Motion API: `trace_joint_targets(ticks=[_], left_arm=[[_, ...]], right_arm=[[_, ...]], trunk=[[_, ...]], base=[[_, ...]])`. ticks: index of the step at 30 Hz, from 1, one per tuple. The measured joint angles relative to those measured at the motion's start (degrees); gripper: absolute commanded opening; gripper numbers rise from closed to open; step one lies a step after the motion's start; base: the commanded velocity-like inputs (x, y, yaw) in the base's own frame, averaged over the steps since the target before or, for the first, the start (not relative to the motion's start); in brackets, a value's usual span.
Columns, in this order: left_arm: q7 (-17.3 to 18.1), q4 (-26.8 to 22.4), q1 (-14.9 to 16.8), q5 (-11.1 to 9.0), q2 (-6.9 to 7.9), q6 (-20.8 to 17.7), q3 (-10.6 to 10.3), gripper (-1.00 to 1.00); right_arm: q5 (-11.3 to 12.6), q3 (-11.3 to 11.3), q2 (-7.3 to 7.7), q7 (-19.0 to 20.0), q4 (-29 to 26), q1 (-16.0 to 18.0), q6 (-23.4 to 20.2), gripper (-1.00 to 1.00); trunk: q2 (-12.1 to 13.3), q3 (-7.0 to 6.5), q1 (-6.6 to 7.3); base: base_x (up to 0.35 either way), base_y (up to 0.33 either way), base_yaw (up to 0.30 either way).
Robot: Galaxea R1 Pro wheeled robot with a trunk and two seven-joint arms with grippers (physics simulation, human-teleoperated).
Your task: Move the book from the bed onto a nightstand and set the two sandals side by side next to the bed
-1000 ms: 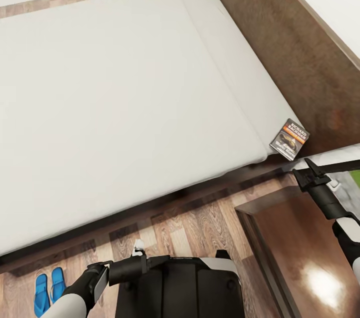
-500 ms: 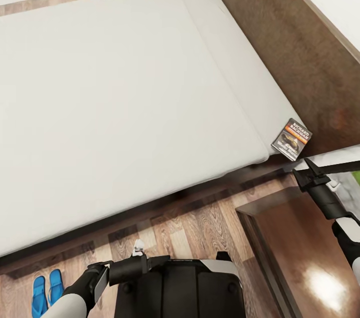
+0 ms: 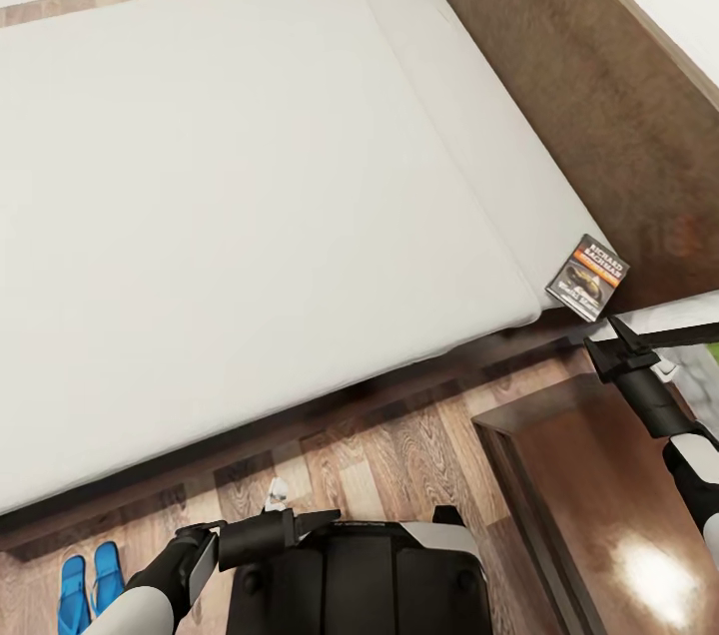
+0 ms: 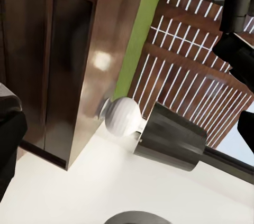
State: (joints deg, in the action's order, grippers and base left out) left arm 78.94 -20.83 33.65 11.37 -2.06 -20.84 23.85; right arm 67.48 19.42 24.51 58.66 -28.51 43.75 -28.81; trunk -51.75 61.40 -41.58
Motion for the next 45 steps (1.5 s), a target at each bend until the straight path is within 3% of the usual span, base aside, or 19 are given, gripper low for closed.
trace_joint_targets(ticks=[36, 45], left_arm=[[0.0, 0.0, 0.0, 0.08, -0.25, 0.0, 0.01, 1.0], [0.23, 0.0, 0.0, 0.0, -0.18, 0.0, 0.09, 1.0]], right_arm=[[0.07, 0.09, 0.35, 0.0, 0.0, 0.0, -0.24, 1.0], [0.09, 0.09, 0.43, 0.0, 0.08, 0.0, -0.27, 1.0]], trunk=[[-14.45, 6.47, -7.91], [-14.46, 6.47, -7.92]], base=[[0.0, 0.0, 0.0], [0.0, 0.0, 0.0]])
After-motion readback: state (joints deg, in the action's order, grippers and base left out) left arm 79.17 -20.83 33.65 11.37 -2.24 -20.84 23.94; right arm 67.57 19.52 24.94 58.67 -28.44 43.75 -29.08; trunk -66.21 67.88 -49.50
